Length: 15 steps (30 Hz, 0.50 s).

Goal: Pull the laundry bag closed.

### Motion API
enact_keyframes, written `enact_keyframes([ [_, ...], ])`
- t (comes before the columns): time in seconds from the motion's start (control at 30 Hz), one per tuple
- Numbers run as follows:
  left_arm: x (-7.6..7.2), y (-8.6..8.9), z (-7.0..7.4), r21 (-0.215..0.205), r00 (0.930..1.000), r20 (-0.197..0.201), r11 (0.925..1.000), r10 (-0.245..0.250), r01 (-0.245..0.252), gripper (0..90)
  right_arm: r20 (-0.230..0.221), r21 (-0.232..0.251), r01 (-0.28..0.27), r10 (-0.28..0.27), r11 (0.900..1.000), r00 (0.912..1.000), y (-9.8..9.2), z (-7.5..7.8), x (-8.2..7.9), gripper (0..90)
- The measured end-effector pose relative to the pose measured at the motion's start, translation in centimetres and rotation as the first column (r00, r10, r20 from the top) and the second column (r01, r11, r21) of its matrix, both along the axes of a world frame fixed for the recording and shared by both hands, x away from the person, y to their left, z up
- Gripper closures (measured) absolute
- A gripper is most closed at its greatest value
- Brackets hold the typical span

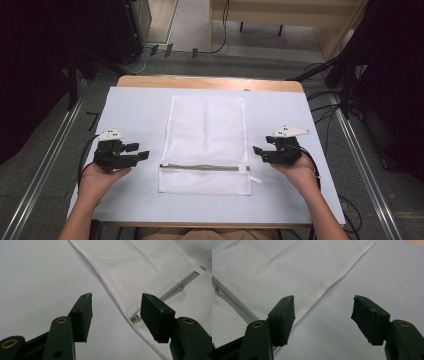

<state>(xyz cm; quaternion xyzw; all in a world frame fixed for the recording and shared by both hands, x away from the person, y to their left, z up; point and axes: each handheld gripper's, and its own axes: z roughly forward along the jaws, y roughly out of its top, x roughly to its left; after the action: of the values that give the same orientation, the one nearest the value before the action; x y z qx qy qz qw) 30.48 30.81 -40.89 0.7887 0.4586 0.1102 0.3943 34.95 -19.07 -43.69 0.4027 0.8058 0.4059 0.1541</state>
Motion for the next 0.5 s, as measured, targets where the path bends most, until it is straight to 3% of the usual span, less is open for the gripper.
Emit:
enact_keyframes([
  [0.13,0.09,0.16,-0.15,-0.007,1.0000,-0.003,1.0000,-0.003,0.003,43.4,0.005,-0.005,-0.001,0.001,1.000,1.0000,0.01,0.03,-0.08,35.0],
  [0.3,-0.02,0.17,0.02,-0.050,0.9998,0.018,0.9987,-0.011,0.011,47.4,-0.003,-0.017,-0.032,0.032,0.999,0.9995,0.14,-0.05,-0.15,36.2],
  [0.5,0.07,0.17,-0.13,-0.030,0.9999,-0.008,0.9995,-0.013,0.013,45.8,0.006,-0.022,-0.041,0.041,0.999,0.9991,0.26,-0.02,-0.26,36.9],
])
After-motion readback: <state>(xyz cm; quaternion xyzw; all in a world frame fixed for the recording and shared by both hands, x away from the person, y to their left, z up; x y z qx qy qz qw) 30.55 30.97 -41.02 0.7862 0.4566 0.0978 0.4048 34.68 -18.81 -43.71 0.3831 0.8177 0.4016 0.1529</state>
